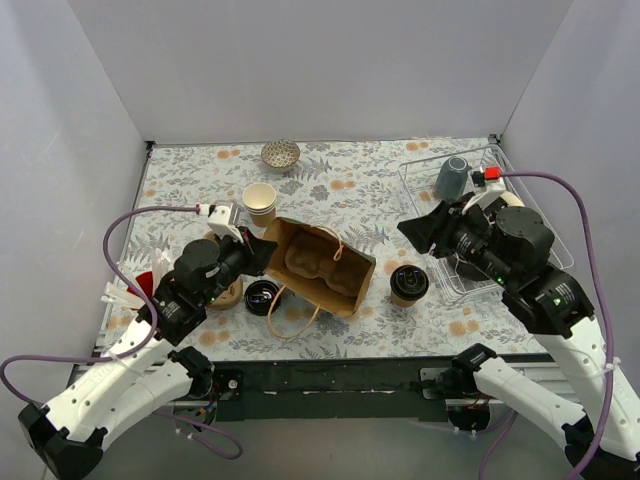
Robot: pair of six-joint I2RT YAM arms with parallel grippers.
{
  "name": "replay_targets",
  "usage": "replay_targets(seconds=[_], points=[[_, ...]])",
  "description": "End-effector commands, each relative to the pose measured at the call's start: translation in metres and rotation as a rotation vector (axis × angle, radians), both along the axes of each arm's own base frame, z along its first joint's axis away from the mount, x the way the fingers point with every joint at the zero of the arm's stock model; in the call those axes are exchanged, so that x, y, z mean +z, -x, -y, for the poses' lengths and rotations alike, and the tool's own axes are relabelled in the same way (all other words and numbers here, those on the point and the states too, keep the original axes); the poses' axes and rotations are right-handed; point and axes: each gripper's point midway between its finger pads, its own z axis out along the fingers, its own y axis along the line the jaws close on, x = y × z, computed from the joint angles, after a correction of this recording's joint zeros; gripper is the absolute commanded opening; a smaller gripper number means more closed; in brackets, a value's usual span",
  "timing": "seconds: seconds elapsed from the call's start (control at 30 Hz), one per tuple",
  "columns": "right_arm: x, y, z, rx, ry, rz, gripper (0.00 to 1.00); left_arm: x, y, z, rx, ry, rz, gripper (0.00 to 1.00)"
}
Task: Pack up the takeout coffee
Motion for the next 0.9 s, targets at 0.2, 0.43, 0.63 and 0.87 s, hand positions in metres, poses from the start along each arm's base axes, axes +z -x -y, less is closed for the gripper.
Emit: replay_targets(seconds=[0.2, 0.43, 0.63, 0.87], points=[[-0.021, 0.011, 0.006, 0.007, 0.066, -0.102, 0.51, -0.020, 0.027, -0.013, -0.047, -0.034, -0.017, 0.00], [-0.049, 0.015, 0.021, -0.041, 0.141, -0.152, 0.50, -0.032, 0.035, -0.010, -0.086, -0.060, -0.064, 0.00], [-0.061, 0.008, 0.042, -0.156, 0.292, -0.299, 0.47, -0.016, 0.028, -0.004, -0.068, -0.028, -0.094, 0.00], [-0.103, -0.002, 0.057, -0.167, 0.585, -0.459, 0.65, 0.017, 0.013, 0.006, -0.030, 0.038, -0.108, 0.00]])
